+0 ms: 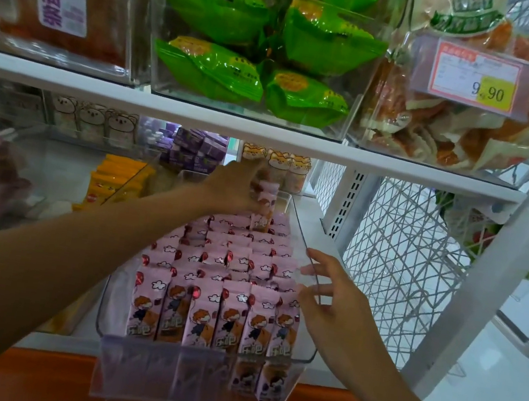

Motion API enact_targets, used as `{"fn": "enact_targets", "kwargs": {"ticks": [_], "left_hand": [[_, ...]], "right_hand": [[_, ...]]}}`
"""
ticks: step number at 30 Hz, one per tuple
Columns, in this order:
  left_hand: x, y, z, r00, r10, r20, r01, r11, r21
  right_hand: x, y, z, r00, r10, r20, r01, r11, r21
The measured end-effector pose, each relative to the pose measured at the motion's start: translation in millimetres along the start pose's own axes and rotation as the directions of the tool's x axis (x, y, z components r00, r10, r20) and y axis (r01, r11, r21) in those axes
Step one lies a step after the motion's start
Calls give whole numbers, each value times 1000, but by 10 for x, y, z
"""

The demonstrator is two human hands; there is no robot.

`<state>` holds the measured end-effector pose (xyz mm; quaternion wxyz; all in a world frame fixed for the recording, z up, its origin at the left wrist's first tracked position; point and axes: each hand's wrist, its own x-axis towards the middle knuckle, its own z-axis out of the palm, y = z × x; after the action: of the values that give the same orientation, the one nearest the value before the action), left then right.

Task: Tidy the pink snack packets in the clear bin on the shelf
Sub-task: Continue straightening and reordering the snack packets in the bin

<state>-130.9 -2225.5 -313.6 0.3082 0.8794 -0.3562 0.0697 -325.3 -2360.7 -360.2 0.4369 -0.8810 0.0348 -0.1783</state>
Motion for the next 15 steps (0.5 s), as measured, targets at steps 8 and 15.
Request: {"fn": "enact_targets", "kwargs": {"ticks": [8, 15], "left_hand": [[-66, -164, 218, 981, 23, 192, -83, 948, 309], [-169, -60, 116, 988, 3, 154, -42, 968, 249]], "right_hand": [[-5, -1, -8, 998, -70, -9, 68, 992, -106], [-51, -54, -51, 971, -236, -38, 208, 912, -354]]}}
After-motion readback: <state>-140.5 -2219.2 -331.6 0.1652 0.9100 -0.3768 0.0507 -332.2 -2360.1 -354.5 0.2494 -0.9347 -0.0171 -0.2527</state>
